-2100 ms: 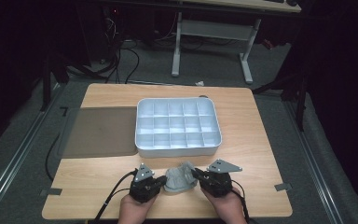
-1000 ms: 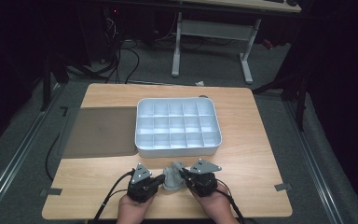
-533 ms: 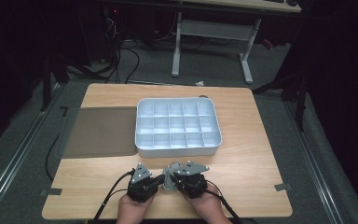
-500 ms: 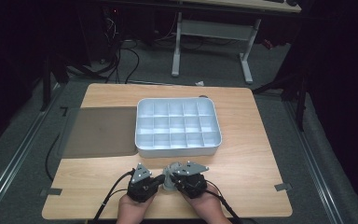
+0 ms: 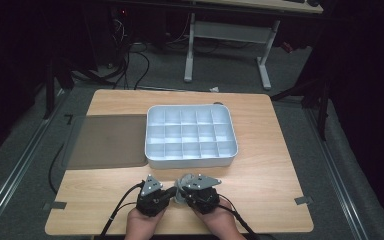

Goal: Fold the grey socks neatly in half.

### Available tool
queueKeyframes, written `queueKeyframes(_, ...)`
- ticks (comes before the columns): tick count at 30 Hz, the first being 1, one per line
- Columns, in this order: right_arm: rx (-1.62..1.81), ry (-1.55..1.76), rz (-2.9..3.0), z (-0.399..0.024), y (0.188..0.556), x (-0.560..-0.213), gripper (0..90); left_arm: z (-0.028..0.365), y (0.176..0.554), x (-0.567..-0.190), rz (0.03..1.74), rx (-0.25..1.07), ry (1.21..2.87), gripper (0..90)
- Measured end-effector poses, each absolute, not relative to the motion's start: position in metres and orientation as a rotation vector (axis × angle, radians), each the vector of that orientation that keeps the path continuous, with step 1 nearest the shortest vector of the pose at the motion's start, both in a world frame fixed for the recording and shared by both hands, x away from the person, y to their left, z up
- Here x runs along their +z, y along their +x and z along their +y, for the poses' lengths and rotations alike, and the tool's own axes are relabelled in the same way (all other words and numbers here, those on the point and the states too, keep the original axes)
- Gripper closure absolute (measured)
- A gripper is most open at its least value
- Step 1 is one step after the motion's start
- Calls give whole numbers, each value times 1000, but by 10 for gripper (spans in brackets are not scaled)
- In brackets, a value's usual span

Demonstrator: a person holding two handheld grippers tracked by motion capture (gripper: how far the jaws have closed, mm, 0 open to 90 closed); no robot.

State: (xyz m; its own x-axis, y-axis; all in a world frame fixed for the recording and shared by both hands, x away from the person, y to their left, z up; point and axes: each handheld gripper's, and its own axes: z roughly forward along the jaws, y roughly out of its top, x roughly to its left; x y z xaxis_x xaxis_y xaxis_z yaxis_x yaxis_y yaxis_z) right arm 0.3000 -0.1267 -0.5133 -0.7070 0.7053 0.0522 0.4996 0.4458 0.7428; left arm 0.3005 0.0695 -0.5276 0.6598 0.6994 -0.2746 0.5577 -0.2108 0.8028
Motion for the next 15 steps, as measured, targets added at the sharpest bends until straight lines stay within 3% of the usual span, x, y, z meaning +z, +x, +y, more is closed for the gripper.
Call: queueKeyframes(15,1183,1032,2416,-130,296,-506,695,69,301,-528,991,177,1896,887)
